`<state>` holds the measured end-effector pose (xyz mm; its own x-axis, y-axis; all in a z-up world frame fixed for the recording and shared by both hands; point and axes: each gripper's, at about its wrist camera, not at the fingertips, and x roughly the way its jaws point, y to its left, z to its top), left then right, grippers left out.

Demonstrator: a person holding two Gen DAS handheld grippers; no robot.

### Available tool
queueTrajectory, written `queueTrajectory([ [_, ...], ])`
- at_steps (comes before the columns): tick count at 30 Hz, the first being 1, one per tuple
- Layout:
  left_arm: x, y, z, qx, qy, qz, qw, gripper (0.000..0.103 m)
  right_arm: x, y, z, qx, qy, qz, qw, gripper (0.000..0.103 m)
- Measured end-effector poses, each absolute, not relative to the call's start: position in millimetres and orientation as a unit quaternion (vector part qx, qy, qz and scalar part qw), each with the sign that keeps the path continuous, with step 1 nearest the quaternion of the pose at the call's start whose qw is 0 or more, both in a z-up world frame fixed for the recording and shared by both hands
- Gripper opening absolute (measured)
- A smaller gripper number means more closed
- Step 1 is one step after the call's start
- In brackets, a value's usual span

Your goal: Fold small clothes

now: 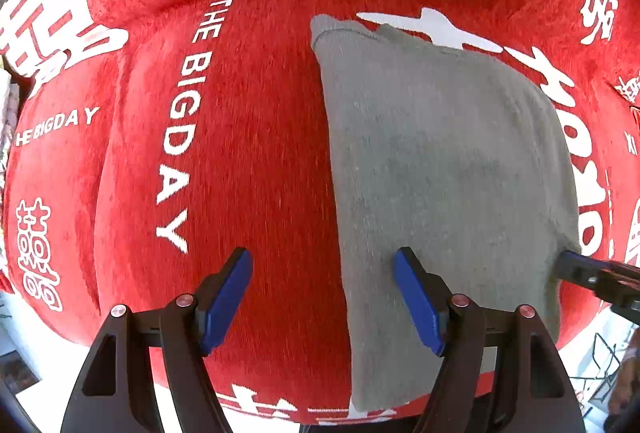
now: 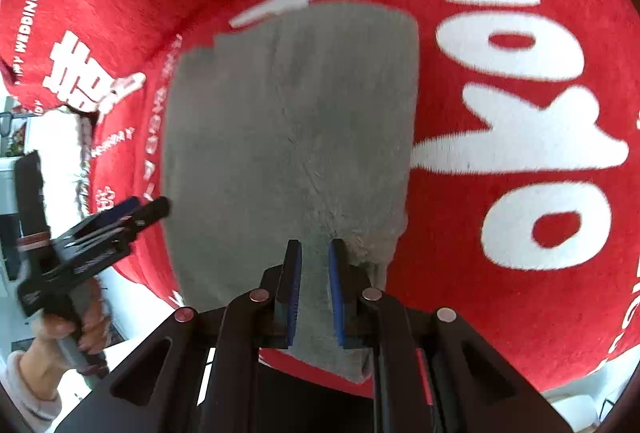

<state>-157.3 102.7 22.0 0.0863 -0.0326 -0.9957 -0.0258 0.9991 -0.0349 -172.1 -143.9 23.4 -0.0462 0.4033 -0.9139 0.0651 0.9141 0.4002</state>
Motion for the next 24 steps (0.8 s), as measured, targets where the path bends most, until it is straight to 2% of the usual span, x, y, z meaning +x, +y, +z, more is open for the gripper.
queueTrajectory([
  [3,-158.4,102.0,24.6,-0.019,0.682,-0.002,0.731,0.075,-170.5,-146.3,16.7,0.170,0.717,0.117,0.665,0.007],
  [16,-170.1,99.6,31.2,-0.021,0.702,0.000,0.712,0.075,-169.2,-151.0,22.0,0.174,0.744,0.095,0.638,0.007],
  [19,-172.0,99.3,29.9,-0.022,0.711,-0.002,0.703,0.075,-170.7,-150.8,32.0,0.172,0.741,0.087,0.643,0.011],
  [24,-177.0,97.3,17.5,-0.015,0.731,0.000,0.682,0.075,-171.8,-150.9,38.6,0.176,0.744,0.074,0.640,0.011],
])
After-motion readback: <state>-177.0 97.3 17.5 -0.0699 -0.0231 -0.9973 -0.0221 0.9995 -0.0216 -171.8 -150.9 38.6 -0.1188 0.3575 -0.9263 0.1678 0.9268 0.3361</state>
